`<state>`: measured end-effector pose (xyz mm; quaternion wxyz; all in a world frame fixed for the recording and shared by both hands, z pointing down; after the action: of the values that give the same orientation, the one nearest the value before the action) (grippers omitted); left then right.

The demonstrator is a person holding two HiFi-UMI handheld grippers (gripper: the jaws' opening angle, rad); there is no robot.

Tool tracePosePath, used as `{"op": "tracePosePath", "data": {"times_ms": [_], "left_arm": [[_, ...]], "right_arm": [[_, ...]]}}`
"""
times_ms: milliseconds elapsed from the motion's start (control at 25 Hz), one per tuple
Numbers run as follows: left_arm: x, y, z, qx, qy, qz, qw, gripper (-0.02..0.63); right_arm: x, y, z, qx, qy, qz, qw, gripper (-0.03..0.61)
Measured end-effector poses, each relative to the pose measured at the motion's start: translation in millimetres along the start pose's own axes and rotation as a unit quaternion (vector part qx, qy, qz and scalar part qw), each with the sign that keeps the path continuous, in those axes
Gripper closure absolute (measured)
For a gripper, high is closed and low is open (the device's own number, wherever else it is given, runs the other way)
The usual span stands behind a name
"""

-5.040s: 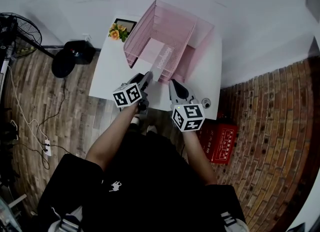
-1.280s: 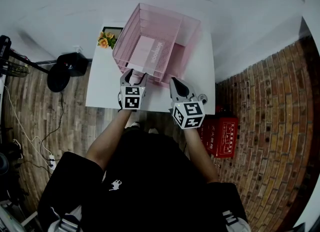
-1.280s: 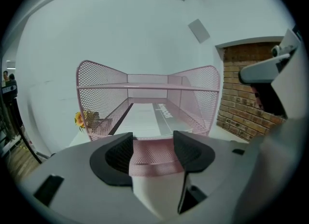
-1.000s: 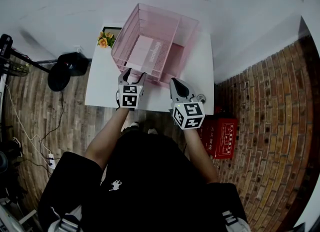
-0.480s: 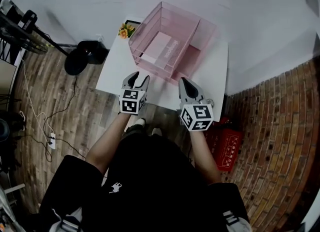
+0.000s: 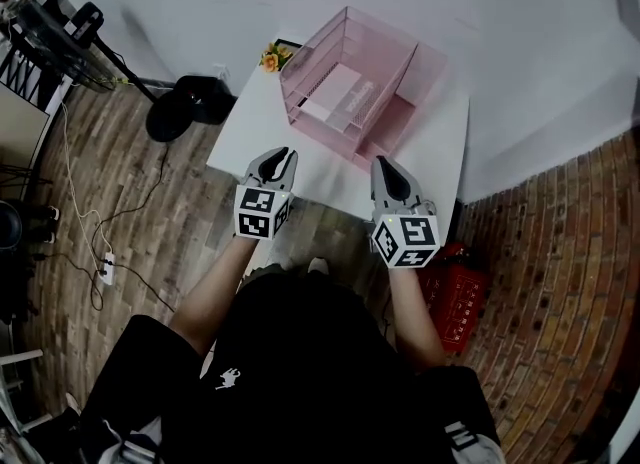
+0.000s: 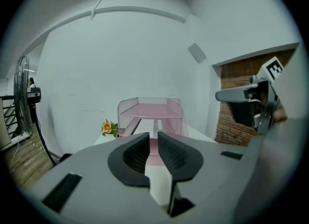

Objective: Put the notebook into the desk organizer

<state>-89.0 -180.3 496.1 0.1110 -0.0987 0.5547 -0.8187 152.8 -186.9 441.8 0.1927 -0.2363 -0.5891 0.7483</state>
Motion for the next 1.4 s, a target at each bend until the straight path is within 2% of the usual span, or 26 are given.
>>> {"op": "tracePosePath", "data": {"times_ms": [240,600,960,1400], "left_arm": [[2,12,-23,-0.029,-0.036,0.012,0.9989,0.609],[11,25,-70,-0.054,-0.111,0.037,0.9917,0.609],[26,30,-107,-0.074,-0.145,0.053,0.9853,0.611],[38,29,-144,-0.09,-0.169,0.076,0.9785,0.611]], "right_arm": [[25,1,-22,-0.008,-0.031,-0.006,0.999,0.575],[80,4,-55,-0.023,-0.087,0.004,0.996,0.575],[131,0,-81,-0.029,-0.124,0.01,0.992,0.575],[171,-1,-107,-0.048,-0.163,0.015,0.985,0.575]]}}
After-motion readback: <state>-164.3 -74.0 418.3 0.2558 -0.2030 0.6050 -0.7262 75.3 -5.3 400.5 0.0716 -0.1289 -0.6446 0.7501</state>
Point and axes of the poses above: the fingertips, and each gripper's own axes: z forward along the fingers, x to its left, y out of its top, the point moved 8 cm from there along -z, backward along the fingers, and after that the axes turned 4 degrees about x, right-handed, at the moved point
